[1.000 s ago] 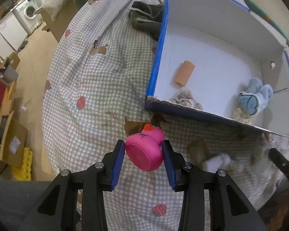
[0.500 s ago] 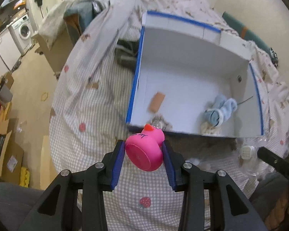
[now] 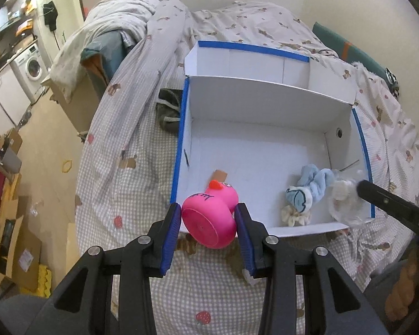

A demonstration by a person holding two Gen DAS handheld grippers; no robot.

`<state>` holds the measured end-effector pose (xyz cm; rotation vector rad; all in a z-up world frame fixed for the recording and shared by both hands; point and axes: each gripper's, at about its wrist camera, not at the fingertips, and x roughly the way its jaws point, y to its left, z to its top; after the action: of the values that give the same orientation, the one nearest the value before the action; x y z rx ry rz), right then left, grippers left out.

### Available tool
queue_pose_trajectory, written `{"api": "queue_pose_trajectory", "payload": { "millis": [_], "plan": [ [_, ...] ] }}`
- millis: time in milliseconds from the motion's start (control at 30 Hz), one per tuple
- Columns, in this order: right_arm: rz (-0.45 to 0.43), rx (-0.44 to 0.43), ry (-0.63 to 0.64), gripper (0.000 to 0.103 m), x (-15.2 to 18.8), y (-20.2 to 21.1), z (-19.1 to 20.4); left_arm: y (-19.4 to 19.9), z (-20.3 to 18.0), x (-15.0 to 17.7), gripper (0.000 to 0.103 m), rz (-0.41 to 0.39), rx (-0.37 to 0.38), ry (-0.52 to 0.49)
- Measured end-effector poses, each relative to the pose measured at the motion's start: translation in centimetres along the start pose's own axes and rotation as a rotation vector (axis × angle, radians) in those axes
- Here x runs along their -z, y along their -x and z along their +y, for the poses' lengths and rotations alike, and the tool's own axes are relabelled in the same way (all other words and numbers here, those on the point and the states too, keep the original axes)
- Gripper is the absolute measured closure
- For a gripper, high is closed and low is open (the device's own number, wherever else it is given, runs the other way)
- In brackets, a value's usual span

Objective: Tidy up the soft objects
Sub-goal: 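Carry the pink duck over the box with the left tool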

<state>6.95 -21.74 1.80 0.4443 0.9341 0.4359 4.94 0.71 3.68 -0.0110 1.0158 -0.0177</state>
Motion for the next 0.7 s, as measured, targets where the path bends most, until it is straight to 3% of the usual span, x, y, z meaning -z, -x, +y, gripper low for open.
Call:
{"api": "queue_pose_trajectory", "payload": {
  "millis": [533,700],
  "plan": [
    [0.034,0.023,-0.064,0.100,0.5,-4.3,-3.3,-6.4,-2.9,-2.6,0.067,0.027,-0.060,-0.095],
    [0.040,0.038,-0.068,0.100,0.3,-5.0,-3.7,-8.5,-3.3,-1.9,0.067,-0.037,-0.067,-0.118]
  ]
}}
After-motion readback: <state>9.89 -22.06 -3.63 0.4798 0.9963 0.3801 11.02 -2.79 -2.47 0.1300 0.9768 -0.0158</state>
